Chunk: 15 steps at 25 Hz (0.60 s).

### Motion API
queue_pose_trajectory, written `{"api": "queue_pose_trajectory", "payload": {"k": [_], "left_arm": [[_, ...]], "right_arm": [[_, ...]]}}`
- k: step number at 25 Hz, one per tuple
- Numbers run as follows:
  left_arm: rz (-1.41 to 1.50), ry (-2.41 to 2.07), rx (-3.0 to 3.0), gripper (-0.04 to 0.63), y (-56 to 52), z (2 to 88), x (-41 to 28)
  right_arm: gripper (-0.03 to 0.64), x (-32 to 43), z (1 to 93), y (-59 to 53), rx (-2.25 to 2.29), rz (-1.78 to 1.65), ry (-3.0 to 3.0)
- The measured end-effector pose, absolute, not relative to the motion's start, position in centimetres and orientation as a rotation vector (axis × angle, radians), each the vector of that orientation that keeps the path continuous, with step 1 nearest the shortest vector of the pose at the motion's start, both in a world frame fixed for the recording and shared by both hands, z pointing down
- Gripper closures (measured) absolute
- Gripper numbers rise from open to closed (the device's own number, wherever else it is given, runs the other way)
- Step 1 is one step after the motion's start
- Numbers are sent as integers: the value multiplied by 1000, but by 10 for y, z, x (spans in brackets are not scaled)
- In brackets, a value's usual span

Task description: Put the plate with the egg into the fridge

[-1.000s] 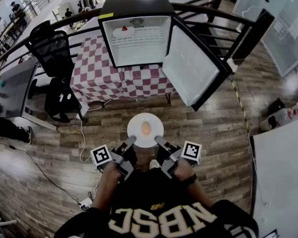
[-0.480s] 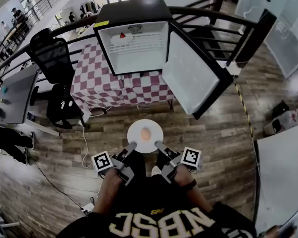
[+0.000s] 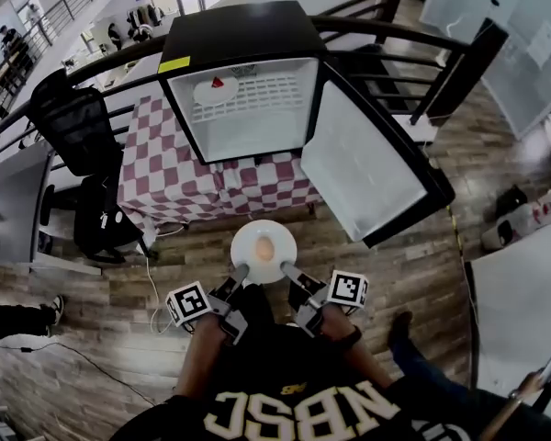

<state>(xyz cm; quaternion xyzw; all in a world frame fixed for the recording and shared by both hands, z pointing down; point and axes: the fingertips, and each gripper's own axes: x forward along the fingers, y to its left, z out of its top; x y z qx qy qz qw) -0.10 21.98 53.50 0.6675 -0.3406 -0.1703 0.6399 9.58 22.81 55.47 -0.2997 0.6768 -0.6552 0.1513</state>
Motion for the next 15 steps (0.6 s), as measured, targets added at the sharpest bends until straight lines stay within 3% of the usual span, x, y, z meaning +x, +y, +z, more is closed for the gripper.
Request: {"api": "queue_pose_trajectory", "payload": {"k": [15], "left_arm": [[-292, -744, 1639, 560, 54, 544, -79]], "right_arm": [[566, 7, 557, 64, -902, -1792, 2173]]}}
